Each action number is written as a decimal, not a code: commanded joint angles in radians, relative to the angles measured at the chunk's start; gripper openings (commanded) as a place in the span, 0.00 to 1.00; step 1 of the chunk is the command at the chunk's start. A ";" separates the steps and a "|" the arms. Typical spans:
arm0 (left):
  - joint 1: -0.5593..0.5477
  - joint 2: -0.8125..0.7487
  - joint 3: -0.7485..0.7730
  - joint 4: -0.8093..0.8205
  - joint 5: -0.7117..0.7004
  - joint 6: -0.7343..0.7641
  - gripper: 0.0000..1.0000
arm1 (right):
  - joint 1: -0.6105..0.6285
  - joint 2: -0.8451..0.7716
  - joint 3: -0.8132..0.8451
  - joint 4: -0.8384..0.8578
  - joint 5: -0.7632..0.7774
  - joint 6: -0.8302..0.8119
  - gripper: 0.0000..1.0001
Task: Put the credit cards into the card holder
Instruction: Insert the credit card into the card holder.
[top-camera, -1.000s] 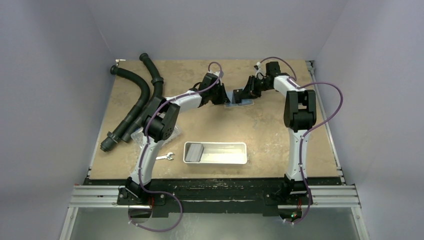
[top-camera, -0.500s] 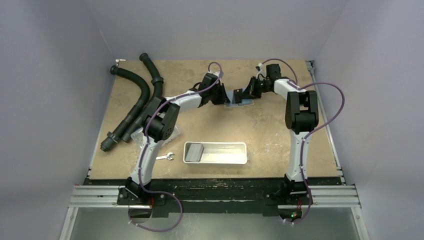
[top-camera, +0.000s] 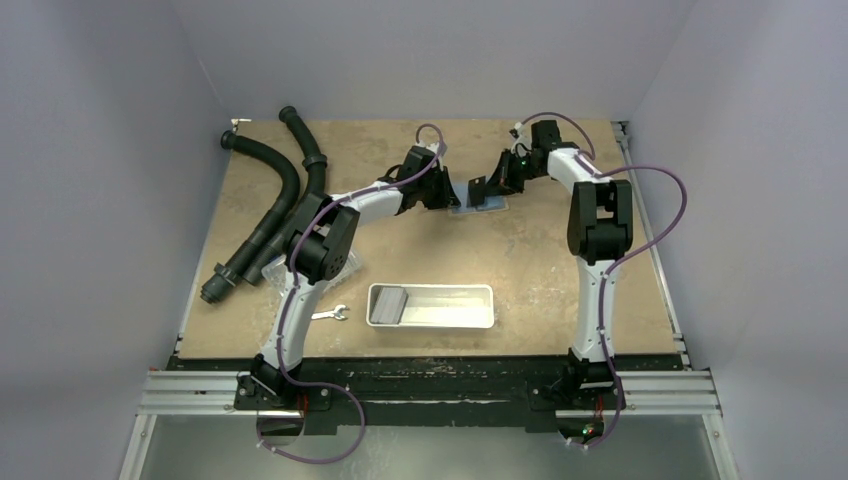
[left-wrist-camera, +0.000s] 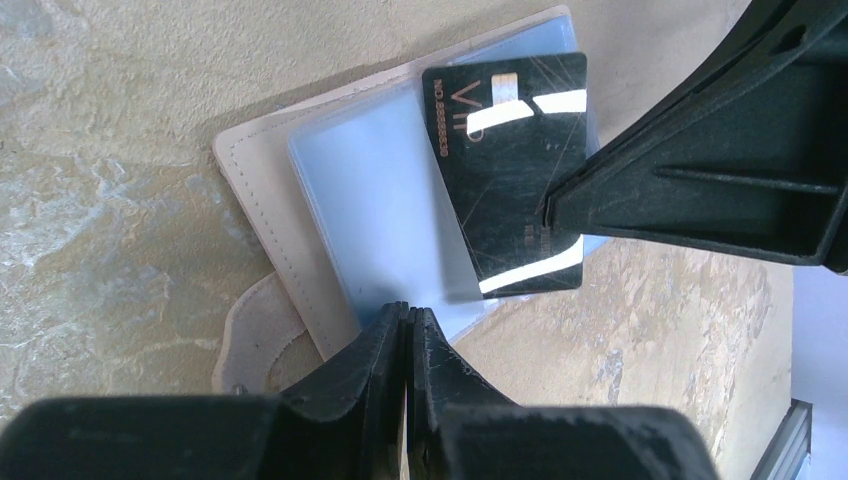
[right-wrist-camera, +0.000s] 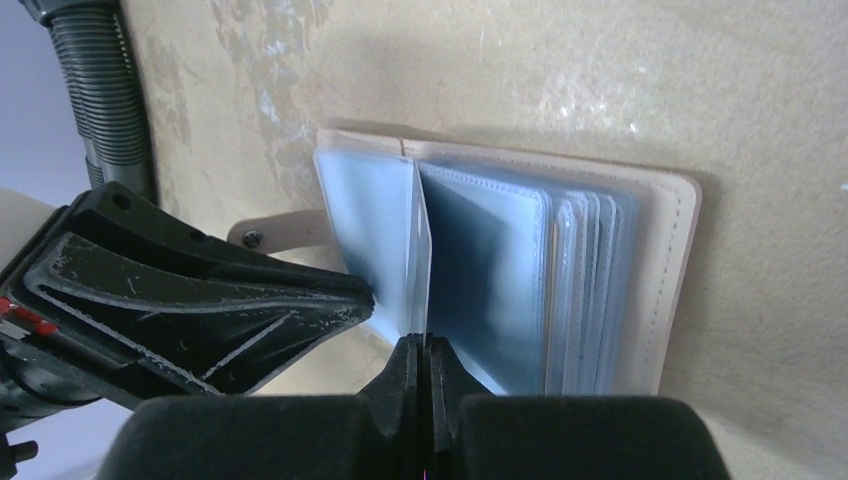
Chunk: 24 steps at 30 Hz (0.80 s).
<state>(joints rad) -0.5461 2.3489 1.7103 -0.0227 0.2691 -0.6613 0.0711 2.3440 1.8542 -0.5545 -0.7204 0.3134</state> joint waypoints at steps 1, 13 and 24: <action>0.014 0.012 -0.020 -0.040 -0.023 0.024 0.06 | -0.002 0.007 0.045 -0.091 0.024 -0.028 0.00; 0.014 0.015 -0.020 -0.040 -0.014 0.027 0.06 | -0.003 0.041 0.107 -0.175 0.024 -0.070 0.00; 0.015 0.018 -0.009 -0.046 -0.010 0.032 0.06 | -0.001 0.129 0.176 -0.189 -0.067 -0.118 0.00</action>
<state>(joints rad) -0.5453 2.3489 1.7103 -0.0223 0.2749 -0.6609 0.0681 2.4405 1.9991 -0.7296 -0.7650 0.2417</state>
